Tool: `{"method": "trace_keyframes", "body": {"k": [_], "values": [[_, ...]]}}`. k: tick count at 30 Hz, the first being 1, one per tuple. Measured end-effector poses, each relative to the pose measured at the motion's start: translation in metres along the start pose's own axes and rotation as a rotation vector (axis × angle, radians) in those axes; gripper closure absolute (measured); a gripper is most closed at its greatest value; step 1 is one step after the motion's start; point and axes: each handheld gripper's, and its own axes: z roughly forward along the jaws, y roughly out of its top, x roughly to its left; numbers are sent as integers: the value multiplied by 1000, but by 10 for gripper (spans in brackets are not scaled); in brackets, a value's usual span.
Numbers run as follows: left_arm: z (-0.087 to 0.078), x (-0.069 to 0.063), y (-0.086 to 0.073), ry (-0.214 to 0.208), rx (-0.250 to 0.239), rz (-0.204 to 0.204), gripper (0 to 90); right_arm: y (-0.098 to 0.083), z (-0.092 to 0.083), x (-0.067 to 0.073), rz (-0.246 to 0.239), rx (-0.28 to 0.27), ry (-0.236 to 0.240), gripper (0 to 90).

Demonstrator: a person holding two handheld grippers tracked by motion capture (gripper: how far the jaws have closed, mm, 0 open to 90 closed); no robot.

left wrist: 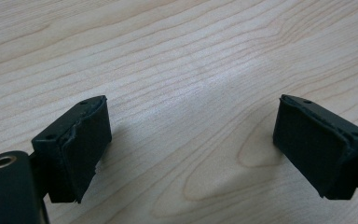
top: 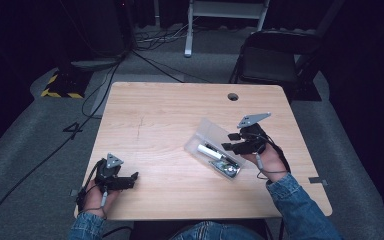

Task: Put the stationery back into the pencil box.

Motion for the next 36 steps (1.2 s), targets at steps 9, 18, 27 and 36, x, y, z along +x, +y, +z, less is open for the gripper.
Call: {"method": "trace_keyframes", "body": {"k": [9, 18, 27, 36], "values": [[0, 0, 0, 1, 1, 0, 116, -9, -27, -7, 17, -53, -25, 483], [0, 0, 0, 1, 1, 0, 116, -29, -54, -20, 55, -81, -62, 469], [0, 0, 0, 1, 1, 0, 116, -50, -74, -40, 115, -104, -130, 449], [0, 0, 0, 1, 1, 0, 116, -82, -72, -71, 177, -80, -226, 406]]}}
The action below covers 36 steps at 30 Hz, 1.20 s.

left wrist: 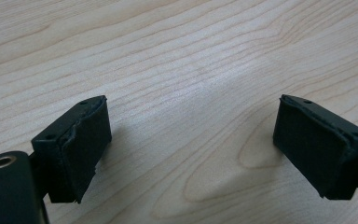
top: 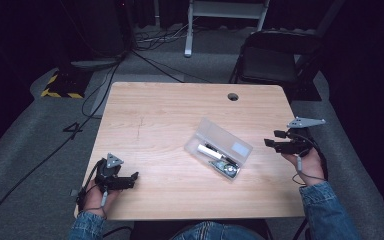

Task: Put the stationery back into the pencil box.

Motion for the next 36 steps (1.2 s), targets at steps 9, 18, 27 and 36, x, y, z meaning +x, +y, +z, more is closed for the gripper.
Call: {"method": "trace_keyframes", "body": {"k": [9, 18, 27, 36], "values": [[0, 0, 0, 0, 0, 0, 116, -20, 17, -21, 46, 25, -42, 387], [0, 0, 0, 0, 0, 0, 116, -44, 43, -27, 61, 59, -63, 387], [0, 0, 0, 0, 0, 0, 116, -55, 58, -28, 47, 90, -80, 377], [0, 0, 0, 0, 0, 0, 116, -60, 66, -25, 12, 116, -103, 386]]}}
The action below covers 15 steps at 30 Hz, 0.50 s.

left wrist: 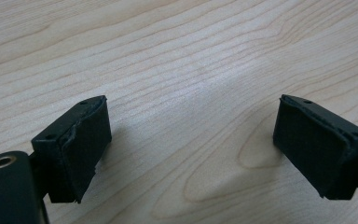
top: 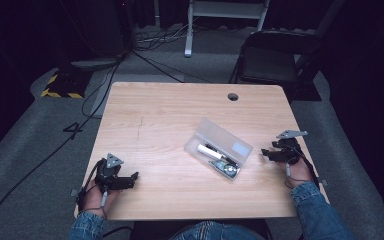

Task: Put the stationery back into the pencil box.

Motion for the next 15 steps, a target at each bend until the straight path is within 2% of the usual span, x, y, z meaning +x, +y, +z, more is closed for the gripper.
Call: {"method": "trace_keyframes", "body": {"k": [5, 7, 9, 10, 15], "values": [[0, 0, 0, 0, 0, 0, 116, -3, 3, 0, 23, -7, 8, 374], [0, 0, 0, 0, 0, 0, 116, -5, 4, -2, 49, -18, 20, 331], [0, 0, 0, 0, 0, 0, 116, -10, 7, -2, 36, -68, 29, 244], [0, 0, 0, -1, 0, 0, 116, -12, 8, -1, 32, -84, 35, 234], [0, 0, 0, 0, 0, 0, 116, -11, 9, -1, 36, -77, 28, 196]]}}
